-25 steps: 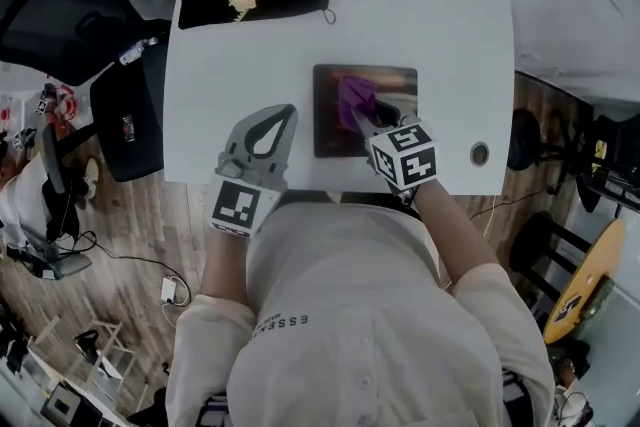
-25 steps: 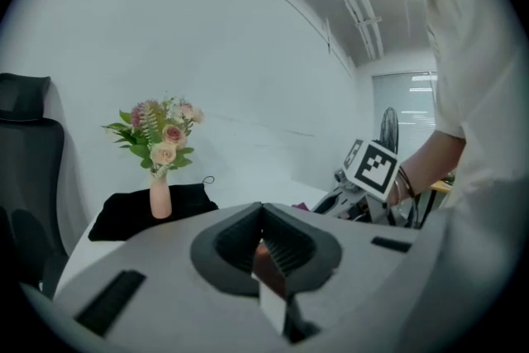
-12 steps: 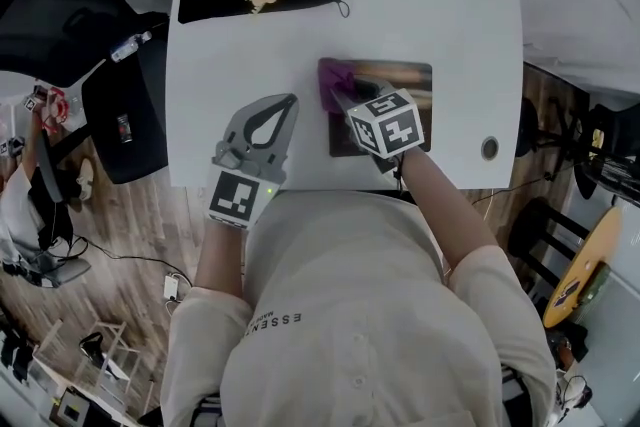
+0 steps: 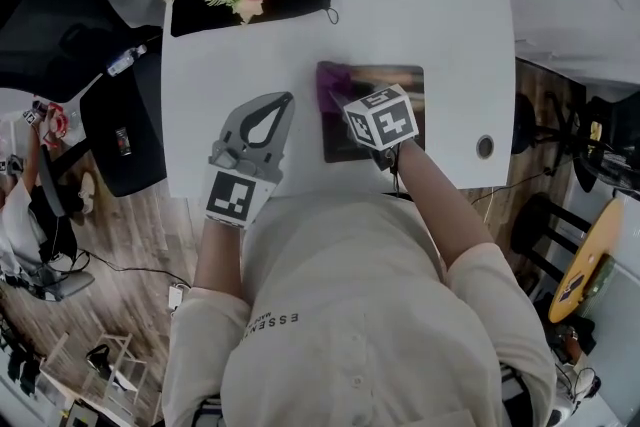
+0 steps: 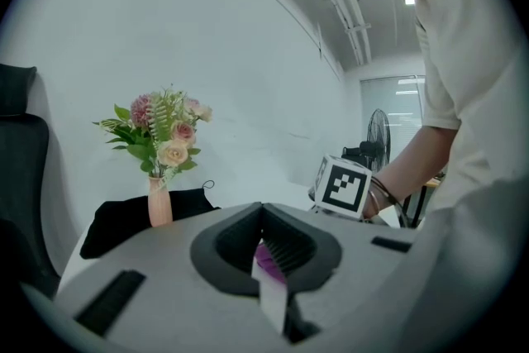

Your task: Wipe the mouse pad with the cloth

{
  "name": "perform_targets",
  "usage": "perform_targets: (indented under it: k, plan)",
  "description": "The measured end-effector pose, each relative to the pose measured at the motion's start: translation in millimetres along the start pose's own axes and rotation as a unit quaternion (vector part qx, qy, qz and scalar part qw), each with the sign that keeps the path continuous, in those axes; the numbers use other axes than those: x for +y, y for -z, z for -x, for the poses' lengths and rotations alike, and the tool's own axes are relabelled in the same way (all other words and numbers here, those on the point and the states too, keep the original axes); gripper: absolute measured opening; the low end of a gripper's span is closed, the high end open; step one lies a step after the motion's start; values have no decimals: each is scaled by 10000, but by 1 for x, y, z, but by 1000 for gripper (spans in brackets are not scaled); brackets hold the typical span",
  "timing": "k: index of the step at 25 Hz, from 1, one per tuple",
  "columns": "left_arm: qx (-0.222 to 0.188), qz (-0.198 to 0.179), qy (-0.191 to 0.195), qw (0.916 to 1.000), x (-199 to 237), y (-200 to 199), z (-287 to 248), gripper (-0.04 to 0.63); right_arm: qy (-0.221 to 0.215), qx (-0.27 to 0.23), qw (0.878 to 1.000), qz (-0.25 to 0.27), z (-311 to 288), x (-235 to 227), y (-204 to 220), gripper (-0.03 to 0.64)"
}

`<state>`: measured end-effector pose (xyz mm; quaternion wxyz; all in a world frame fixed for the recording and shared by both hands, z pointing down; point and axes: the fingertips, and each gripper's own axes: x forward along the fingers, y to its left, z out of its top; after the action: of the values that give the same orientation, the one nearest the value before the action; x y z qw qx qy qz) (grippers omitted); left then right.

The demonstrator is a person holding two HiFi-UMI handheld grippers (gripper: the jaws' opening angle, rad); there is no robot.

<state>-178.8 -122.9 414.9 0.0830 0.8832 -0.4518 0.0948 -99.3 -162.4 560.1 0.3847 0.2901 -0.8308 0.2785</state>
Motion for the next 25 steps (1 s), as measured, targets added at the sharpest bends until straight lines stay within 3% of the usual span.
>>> perform_targets:
  k: [25]
  plan:
    - [-95,-116,374,9992,-39,-20,-53,0,740,220,9958,-489,63,-110,47,97]
